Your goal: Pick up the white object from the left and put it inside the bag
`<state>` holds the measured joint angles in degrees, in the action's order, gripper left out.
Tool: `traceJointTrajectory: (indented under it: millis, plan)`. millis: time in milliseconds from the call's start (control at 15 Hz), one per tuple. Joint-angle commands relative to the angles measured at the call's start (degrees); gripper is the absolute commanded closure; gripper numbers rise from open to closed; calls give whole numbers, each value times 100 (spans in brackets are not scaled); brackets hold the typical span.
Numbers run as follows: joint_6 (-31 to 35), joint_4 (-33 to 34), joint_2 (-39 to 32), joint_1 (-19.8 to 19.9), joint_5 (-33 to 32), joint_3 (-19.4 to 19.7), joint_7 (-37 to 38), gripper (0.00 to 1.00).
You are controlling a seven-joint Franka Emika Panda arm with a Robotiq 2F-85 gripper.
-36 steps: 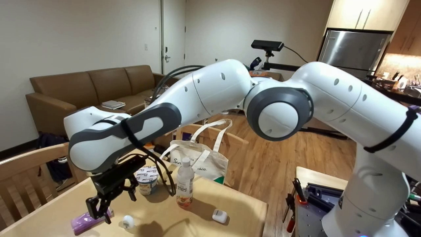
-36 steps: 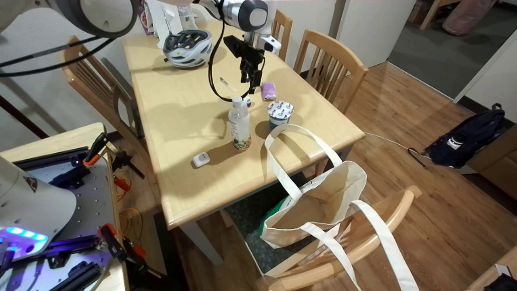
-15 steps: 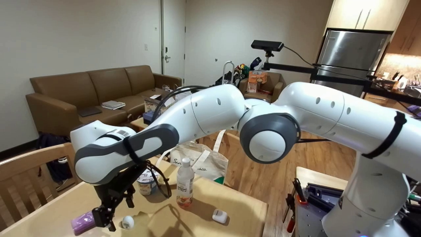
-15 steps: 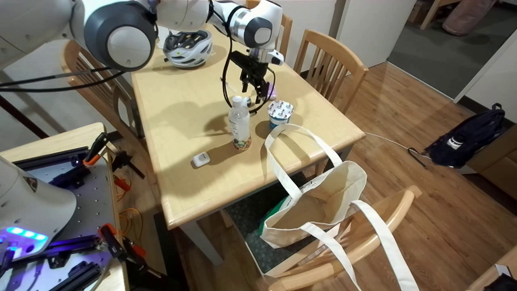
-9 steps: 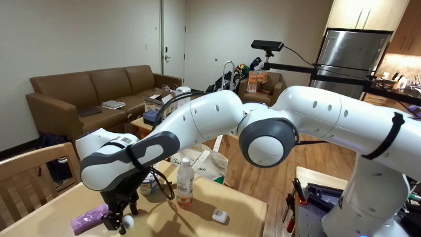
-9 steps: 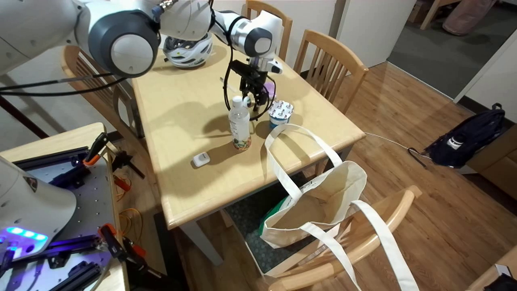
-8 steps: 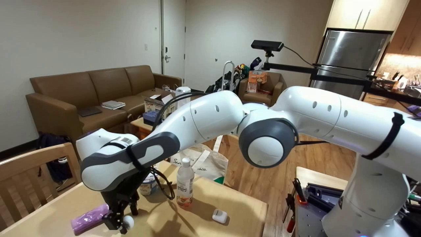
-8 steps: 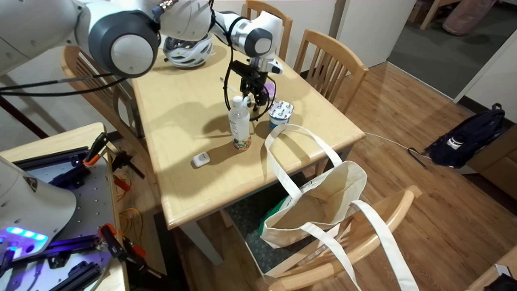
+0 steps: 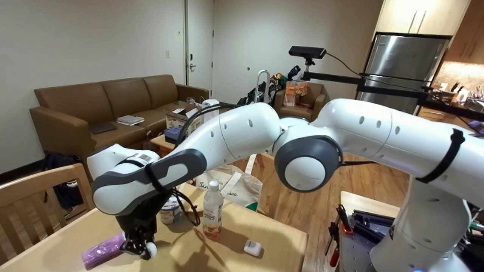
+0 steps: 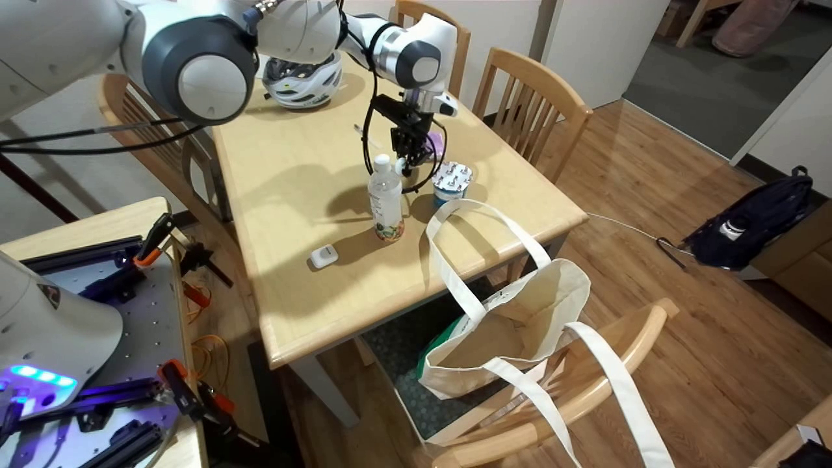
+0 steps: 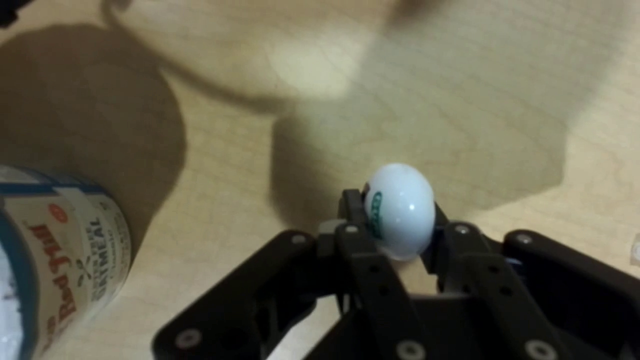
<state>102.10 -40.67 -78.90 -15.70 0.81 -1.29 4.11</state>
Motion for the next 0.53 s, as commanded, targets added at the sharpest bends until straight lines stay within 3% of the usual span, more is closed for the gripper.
traceJointTrajectory:
  millis: [0, 467]
  plan:
    - [-115, 102, 17, 103, 103, -105, -161, 93]
    - [141, -446, 827, 845, 709, -443, -208, 93]
